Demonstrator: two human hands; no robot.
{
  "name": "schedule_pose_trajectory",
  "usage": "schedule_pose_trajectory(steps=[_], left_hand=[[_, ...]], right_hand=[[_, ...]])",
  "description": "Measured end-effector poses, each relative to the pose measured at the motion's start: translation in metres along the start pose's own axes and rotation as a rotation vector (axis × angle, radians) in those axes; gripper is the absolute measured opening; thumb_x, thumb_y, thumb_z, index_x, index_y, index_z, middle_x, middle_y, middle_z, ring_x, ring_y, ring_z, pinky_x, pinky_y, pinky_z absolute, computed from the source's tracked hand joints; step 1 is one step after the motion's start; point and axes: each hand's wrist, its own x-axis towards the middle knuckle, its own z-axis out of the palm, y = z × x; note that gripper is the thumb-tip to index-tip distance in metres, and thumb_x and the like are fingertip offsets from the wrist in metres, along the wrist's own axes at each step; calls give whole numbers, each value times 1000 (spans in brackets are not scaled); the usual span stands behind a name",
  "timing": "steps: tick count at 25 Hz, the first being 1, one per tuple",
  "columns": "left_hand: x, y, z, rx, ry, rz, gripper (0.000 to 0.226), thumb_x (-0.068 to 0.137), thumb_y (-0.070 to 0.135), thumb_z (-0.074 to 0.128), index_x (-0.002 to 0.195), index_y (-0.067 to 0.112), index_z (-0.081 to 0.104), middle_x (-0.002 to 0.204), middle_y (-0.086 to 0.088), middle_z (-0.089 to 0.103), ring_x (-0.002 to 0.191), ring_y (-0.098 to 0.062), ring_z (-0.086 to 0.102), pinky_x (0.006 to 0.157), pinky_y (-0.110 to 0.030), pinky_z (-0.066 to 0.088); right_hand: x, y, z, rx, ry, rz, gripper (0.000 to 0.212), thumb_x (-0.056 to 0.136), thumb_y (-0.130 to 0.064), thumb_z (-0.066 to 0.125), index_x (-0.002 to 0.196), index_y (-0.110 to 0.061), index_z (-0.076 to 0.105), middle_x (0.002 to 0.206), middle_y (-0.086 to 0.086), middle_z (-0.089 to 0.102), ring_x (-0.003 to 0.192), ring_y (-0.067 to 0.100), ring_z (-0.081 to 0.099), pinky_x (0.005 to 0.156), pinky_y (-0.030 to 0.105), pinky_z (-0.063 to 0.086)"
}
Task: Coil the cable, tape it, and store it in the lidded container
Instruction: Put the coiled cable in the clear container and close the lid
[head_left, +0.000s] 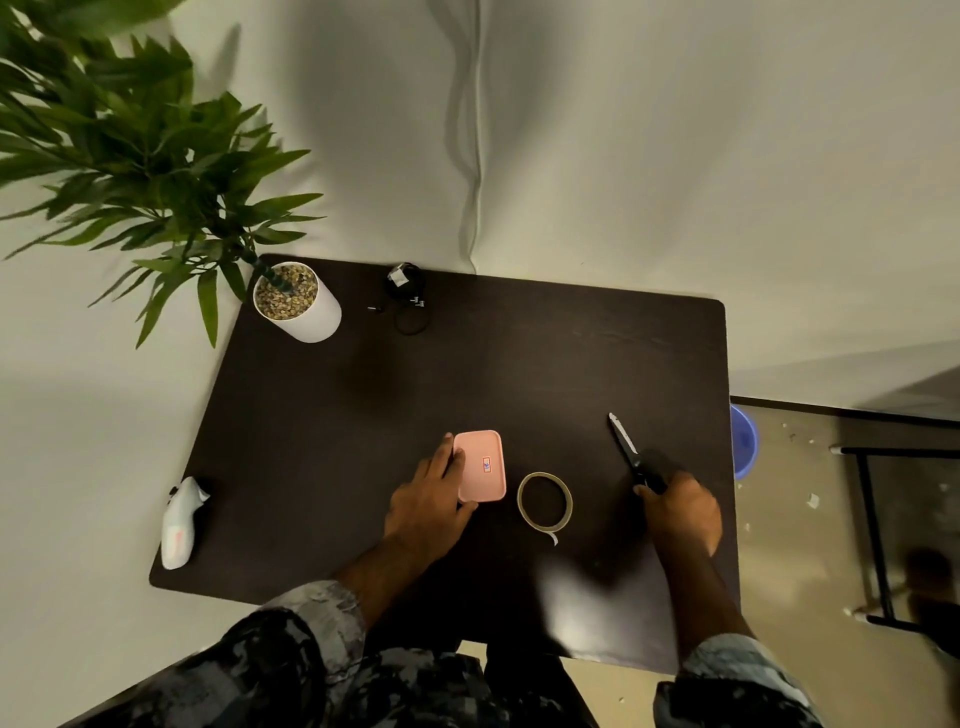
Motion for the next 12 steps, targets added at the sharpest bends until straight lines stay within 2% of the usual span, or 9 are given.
schedule_pose_trajectory(steps=[4, 7, 12], left_hand=[[1, 2, -4, 27, 32, 53, 70, 101, 45, 52, 163, 24, 25, 175, 0, 5, 154, -25, 25, 113, -43, 46], [1, -1, -7, 56, 11, 72, 67, 103, 45, 50, 162, 28, 26, 174, 2, 11, 156, -24, 23, 118, -45, 39], [1, -3, -11, 76, 4, 68, 67, 102, 46, 51, 162, 29, 27, 174, 3, 14, 156, -24, 23, 118, -45, 38]], right_hand=[[-22, -7, 11, 49, -35, 59, 56, 90, -50, 72, 125, -10, 53, 119, 20, 69, 110, 42, 68, 88, 53, 59], [-44, -6, 29, 109, -57, 103, 57, 92, -51, 70, 121, -9, 47, 119, 24, 69, 109, 45, 69, 88, 54, 58], [-58, -8, 30, 264, -37, 157, 52, 94, -49, 68, 117, -13, 39, 120, 27, 68, 108, 49, 68, 89, 59, 58]])
